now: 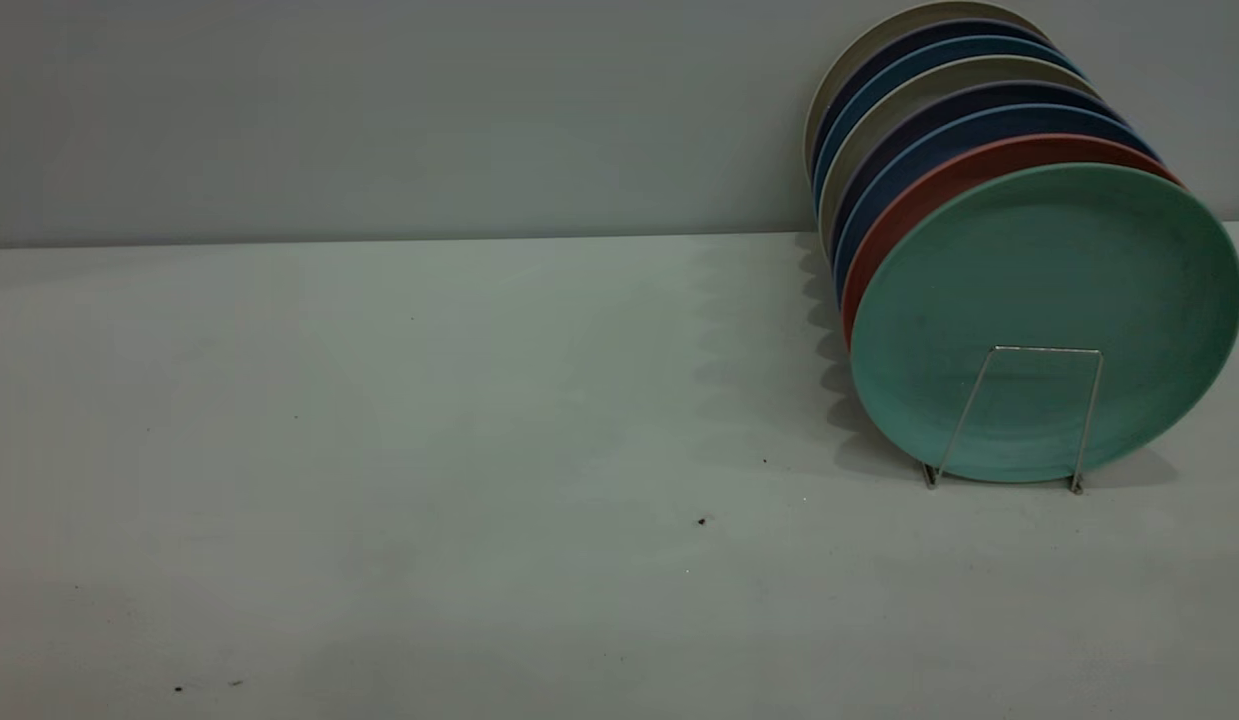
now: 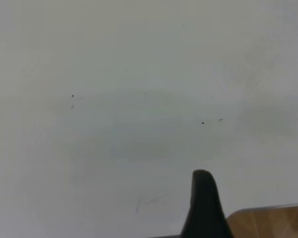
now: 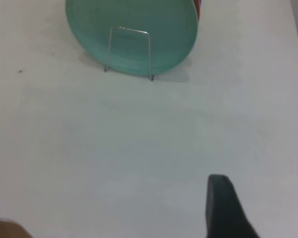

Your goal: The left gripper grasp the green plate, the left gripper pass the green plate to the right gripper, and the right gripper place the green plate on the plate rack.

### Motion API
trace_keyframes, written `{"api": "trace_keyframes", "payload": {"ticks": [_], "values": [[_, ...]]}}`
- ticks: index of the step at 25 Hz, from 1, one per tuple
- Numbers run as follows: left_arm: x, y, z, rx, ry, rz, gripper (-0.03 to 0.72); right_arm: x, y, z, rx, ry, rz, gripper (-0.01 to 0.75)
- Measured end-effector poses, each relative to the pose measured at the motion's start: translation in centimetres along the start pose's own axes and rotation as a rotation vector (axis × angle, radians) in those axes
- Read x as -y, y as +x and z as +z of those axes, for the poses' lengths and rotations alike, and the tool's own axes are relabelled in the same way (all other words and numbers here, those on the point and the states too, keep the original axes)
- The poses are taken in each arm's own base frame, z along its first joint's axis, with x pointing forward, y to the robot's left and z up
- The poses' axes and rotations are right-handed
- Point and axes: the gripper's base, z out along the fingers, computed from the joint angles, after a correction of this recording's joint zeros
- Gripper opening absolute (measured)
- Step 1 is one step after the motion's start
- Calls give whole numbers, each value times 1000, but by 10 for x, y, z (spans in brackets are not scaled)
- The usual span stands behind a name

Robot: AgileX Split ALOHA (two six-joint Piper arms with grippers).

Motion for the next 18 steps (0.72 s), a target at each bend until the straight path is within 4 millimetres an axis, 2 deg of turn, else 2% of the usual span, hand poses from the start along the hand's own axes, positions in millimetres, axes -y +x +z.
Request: {"api": "trace_keyframes", "payload": {"ticks": [18], "values": [[0,0,0,0,0,0,553,0,0,0,0,-5,26,388]]}}
